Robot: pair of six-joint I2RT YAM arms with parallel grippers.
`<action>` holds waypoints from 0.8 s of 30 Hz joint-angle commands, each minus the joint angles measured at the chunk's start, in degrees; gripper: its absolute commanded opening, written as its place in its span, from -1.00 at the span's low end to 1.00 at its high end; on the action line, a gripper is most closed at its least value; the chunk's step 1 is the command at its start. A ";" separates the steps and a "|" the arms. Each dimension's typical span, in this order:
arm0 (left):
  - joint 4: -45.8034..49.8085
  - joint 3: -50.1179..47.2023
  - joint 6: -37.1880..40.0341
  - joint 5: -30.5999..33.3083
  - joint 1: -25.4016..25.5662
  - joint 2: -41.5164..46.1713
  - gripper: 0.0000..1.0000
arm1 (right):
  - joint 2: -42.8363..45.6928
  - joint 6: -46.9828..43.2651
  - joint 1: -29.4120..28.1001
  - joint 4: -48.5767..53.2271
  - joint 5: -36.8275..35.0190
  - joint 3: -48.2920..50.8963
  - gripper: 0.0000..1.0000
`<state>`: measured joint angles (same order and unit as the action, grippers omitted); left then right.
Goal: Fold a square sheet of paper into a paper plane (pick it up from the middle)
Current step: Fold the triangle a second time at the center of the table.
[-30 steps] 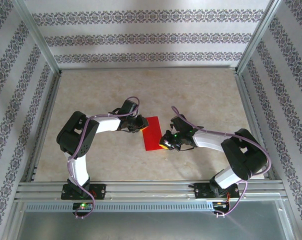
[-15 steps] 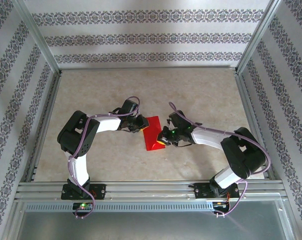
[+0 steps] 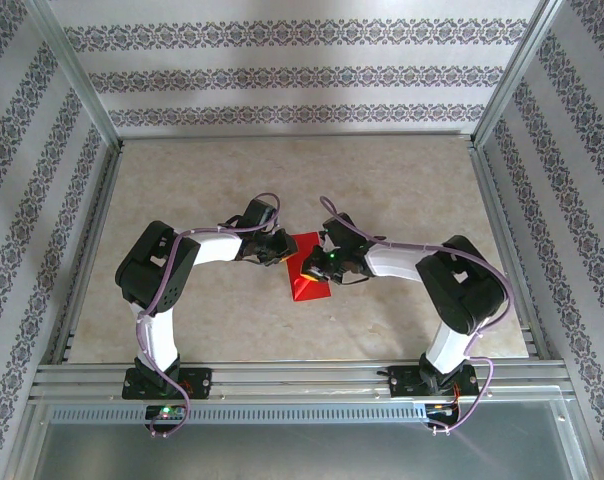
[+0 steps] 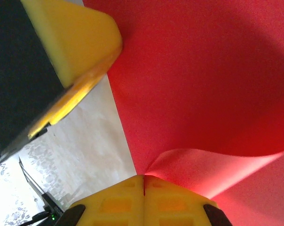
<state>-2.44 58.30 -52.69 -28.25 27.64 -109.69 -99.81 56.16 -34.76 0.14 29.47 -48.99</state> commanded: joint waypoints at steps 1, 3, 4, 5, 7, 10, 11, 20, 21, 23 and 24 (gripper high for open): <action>2.44 -0.97 0.92 1.28 -0.26 -2.40 -0.64 | -2.00 -1.14 -0.68 -1.45 -0.18 -2.28 -1.00; 2.44 -1.05 0.83 1.27 -0.29 -2.37 -0.63 | -2.77 -1.08 -0.80 -1.46 -0.29 -2.75 -1.00; 2.49 -1.01 0.83 1.28 -0.30 -2.37 -0.63 | -3.14 -1.14 -0.92 -1.46 -0.21 -2.86 -1.00; 2.59 -1.04 0.85 1.29 -0.27 -2.42 -0.63 | -3.40 -1.14 -0.92 -1.46 -0.22 -2.95 -1.00; 2.57 -1.01 0.90 1.21 -0.28 -2.37 -0.64 | -3.95 -1.38 -1.08 -1.64 0.29 -3.10 -1.00; 2.44 -1.18 0.84 1.09 -0.30 -2.32 -0.64 | -4.38 -1.58 -1.34 -1.46 0.56 -3.30 -1.00; 2.39 -1.33 0.83 1.02 -0.30 -2.29 -0.63 | -4.50 -1.58 -1.31 -1.31 0.67 -3.30 -1.00; 2.30 -1.22 0.76 0.98 -0.26 -2.02 -0.64 | -4.41 -3.16 -1.38 -0.06 1.28 -3.64 -0.99; 2.24 -1.18 0.67 0.94 -0.25 -2.02 -0.64 | -4.58 -3.33 -1.37 0.09 1.37 -3.82 -0.99; 2.24 -1.22 0.74 0.96 -0.25 -2.03 -0.63 | -4.81 -3.25 -1.43 0.12 1.33 -3.92 -0.99; 2.27 -1.24 0.74 0.96 -0.28 -2.02 -0.63 | -4.86 -3.34 -1.44 0.21 1.29 -3.90 -0.99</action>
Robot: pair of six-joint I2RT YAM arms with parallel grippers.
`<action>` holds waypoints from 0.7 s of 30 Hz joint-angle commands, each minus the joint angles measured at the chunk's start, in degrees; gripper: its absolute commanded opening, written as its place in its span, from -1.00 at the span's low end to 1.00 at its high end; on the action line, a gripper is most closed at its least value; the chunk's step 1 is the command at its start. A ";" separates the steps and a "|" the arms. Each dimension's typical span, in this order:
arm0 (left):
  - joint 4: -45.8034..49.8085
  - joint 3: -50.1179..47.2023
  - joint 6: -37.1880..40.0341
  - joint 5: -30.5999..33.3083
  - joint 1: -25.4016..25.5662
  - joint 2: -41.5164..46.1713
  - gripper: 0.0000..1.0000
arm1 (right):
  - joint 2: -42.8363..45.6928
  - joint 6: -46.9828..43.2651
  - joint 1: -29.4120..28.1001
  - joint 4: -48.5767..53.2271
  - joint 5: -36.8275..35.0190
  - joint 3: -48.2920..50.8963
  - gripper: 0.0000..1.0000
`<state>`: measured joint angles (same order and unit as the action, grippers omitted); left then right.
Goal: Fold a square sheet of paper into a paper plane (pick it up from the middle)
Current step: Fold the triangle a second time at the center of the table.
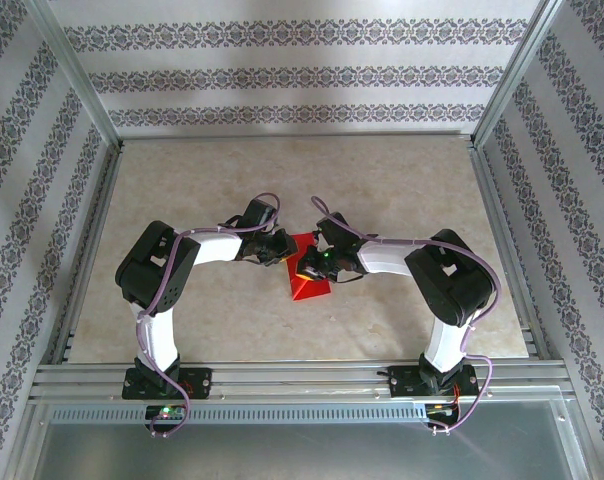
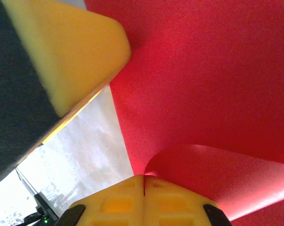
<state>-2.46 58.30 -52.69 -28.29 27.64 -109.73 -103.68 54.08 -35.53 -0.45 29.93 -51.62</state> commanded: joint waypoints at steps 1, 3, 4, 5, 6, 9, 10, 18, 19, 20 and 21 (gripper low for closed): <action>2.22 -1.26 0.68 0.98 -0.30 -1.98 -0.63 | -1.03 -1.27 -0.63 0.88 0.74 -1.35 -0.98; 2.27 -1.26 0.72 0.92 -0.28 -1.98 -0.64 | -1.26 -1.40 -0.62 0.89 0.74 -1.34 -0.98; 2.18 -1.27 0.62 0.88 -0.29 -1.99 -0.64 | -1.31 -1.40 -0.67 1.04 0.65 -1.36 -0.98; 2.07 -1.33 0.65 0.80 -0.25 -1.98 -0.63 | -1.42 -1.39 -0.66 1.06 0.73 -1.38 -0.98; 2.00 -1.35 0.55 0.76 -0.24 -2.00 -0.64 | -1.44 -1.47 -0.75 1.20 0.74 -1.44 -0.98; 1.96 -1.44 0.54 0.71 -0.25 -1.99 -0.64 | -1.61 -1.74 -0.74 1.67 0.92 -1.55 -0.98; 1.85 -1.45 0.52 0.69 -0.30 -1.98 -0.64 | -1.61 -1.86 -0.76 1.83 0.92 -1.49 -0.98; 1.68 -1.56 0.45 0.59 -0.24 -2.00 -0.63 | -2.14 -2.25 -0.85 1.86 1.44 -1.72 -0.97; 1.68 -1.53 0.47 0.59 -0.25 -2.03 -0.64 | -2.22 -2.35 -0.94 1.79 1.44 -1.82 -0.97; 1.67 -1.53 0.48 0.58 -0.24 -2.03 -0.64 | -2.23 -2.39 -0.92 1.77 1.51 -1.91 -0.97; 1.68 -1.53 0.40 0.56 -0.29 -1.98 -0.63 | -2.23 -2.46 -0.92 1.77 1.53 -1.99 -0.97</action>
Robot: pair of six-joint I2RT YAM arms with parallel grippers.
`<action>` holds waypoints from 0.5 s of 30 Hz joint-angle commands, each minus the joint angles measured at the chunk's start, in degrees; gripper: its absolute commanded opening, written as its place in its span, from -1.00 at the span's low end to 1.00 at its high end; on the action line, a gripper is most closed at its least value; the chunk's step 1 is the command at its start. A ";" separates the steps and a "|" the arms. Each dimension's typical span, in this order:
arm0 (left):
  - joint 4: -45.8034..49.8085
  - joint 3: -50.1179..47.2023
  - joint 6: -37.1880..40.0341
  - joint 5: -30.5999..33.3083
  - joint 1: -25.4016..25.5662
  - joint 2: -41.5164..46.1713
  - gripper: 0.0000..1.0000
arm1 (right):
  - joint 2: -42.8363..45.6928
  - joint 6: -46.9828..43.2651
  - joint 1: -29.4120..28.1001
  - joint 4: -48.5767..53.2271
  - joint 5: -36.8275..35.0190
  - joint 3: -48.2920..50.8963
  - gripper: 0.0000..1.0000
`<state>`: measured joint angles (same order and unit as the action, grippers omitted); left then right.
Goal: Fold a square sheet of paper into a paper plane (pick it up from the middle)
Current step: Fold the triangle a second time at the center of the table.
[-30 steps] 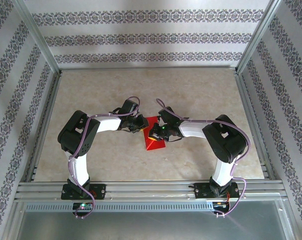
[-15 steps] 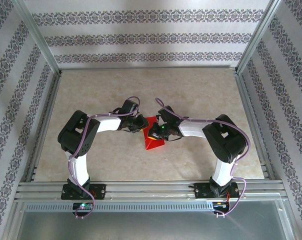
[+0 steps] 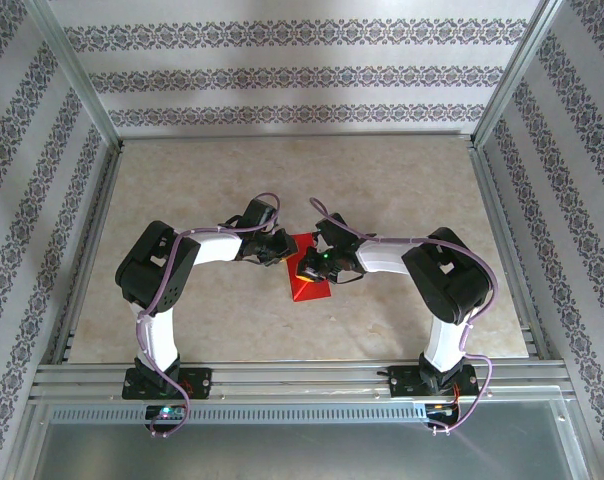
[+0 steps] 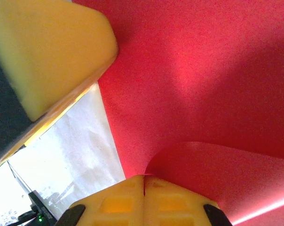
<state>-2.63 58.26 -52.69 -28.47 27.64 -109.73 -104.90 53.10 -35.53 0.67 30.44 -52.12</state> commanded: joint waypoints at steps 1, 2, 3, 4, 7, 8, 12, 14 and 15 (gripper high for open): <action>1.85 -1.53 0.39 0.76 -0.24 -1.98 -0.63 | -1.05 -1.44 -0.90 0.59 1.11 -1.58 -0.97; 1.86 -1.54 0.38 0.77 -0.28 -2.05 -0.63 | -1.18 -1.50 -0.89 0.56 1.12 -1.58 -0.97; 1.84 -1.50 0.39 0.76 -0.26 -2.04 -0.63 | -1.20 -1.52 -0.94 0.56 1.12 -1.63 -0.97; 1.88 -1.53 0.39 0.78 -0.30 -1.98 -0.64 | -1.31 -1.51 -0.96 0.56 1.12 -1.67 -0.97; 1.84 -1.64 0.39 0.71 -0.22 -1.99 -0.64 | -1.53 -1.44 -0.95 0.65 1.12 -1.67 -0.97; 1.75 -1.57 0.39 0.74 -0.28 -1.99 -0.63 | -1.53 -1.51 -0.87 0.65 1.03 -1.62 -0.97; 1.80 -1.65 0.38 0.71 -0.30 -1.98 -0.63 | -1.45 -1.41 -0.93 0.90 0.64 -1.37 -0.97; 1.68 -1.59 0.39 0.72 -0.26 -1.98 -0.63 | -1.36 -1.30 -0.91 1.09 0.34 -1.32 -0.97; 1.67 -1.58 0.38 0.78 -0.30 -2.00 -0.63 | -1.31 -1.33 -0.90 1.17 0.11 -1.23 -0.97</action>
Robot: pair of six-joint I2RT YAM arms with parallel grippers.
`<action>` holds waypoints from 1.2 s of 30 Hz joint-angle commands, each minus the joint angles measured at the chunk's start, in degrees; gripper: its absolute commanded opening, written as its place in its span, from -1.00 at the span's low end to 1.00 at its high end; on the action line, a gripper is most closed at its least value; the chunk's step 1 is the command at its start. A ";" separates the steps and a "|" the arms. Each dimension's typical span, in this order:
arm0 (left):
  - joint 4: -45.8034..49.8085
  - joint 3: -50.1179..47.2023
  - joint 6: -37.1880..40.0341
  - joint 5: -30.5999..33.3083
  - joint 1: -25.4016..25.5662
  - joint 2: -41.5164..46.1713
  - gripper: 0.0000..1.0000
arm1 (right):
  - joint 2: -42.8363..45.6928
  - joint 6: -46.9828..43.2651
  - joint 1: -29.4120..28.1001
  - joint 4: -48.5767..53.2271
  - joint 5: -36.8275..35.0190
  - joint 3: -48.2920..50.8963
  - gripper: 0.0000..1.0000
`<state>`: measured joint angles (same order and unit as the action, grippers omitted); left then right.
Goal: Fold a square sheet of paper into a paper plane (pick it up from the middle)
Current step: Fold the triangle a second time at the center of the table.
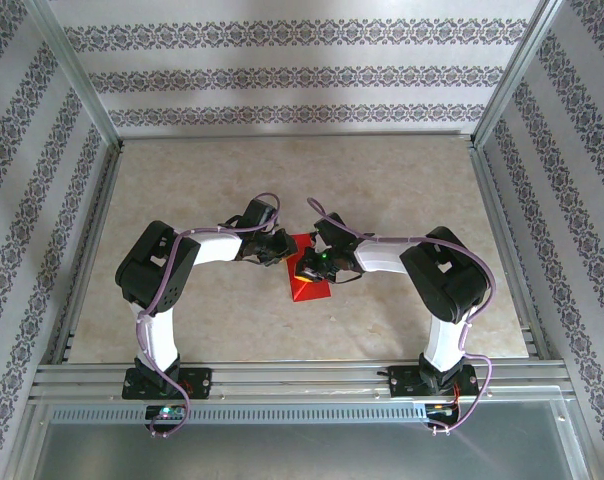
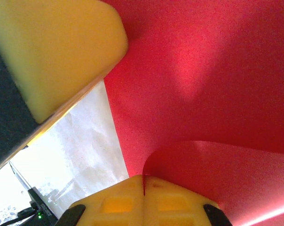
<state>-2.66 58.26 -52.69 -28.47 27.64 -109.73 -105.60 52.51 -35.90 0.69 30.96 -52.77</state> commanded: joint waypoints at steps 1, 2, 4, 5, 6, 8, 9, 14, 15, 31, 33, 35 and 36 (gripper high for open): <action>1.71 -1.64 0.34 0.77 -0.30 -1.99 -0.64 | -0.49 -0.59 -0.54 1.24 -0.67 -0.53 -0.97; 1.85 -1.57 0.30 0.85 -0.30 -1.91 -0.63 | -0.29 -0.58 -0.53 1.25 -0.81 -0.42 -0.97; 2.06 -1.58 0.30 1.07 -0.30 -1.92 -0.64 | 0.19 -0.42 -0.49 1.33 -1.38 -0.14 -0.97; 2.08 -1.57 0.30 1.14 -0.24 -1.87 -0.64 | 0.46 -0.33 -0.46 1.33 -1.59 -0.05 -0.97; 2.24 -1.69 0.24 1.25 -0.30 -1.81 -0.63 | 0.70 -0.28 -0.48 1.33 -1.72 0.17 -0.97; 2.55 -1.57 0.14 1.49 -0.26 -1.82 -0.63 | 1.16 -0.15 -0.47 1.35 -1.97 0.29 -0.97; 2.70 -1.58 0.13 1.58 -0.27 -1.87 -0.63 | 1.40 -0.03 -0.48 1.33 -2.09 0.37 -0.97; 2.68 -1.68 0.04 1.80 -0.29 -1.90 -0.64 | 1.46 0.35 -0.42 1.33 -2.48 0.48 -0.97; 2.69 -1.77 -0.05 1.84 -0.23 -1.89 -0.63 | 1.46 0.50 -0.42 1.33 -2.57 0.56 -0.97; 3.35 -1.65 -0.34 2.15 -0.30 -1.98 -0.64 | 1.23 0.73 -0.56 1.93 -2.84 1.01 -0.97; 3.44 -1.53 -0.23 2.05 -0.26 -1.99 -0.64 | 0.92 0.62 -0.56 1.99 -2.76 1.01 -0.97; 3.50 -1.49 -0.22 2.10 -0.29 -1.85 -0.63 | 0.51 0.63 -0.51 2.15 -2.75 1.01 -0.96; 3.51 -1.48 -0.14 2.07 -0.28 -1.77 -0.63 | 0.40 0.61 -0.51 2.13 -2.66 1.01 -0.96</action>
<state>-2.63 58.26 -52.73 -28.40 27.64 -109.73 -105.49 52.75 -35.90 1.08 29.36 -52.71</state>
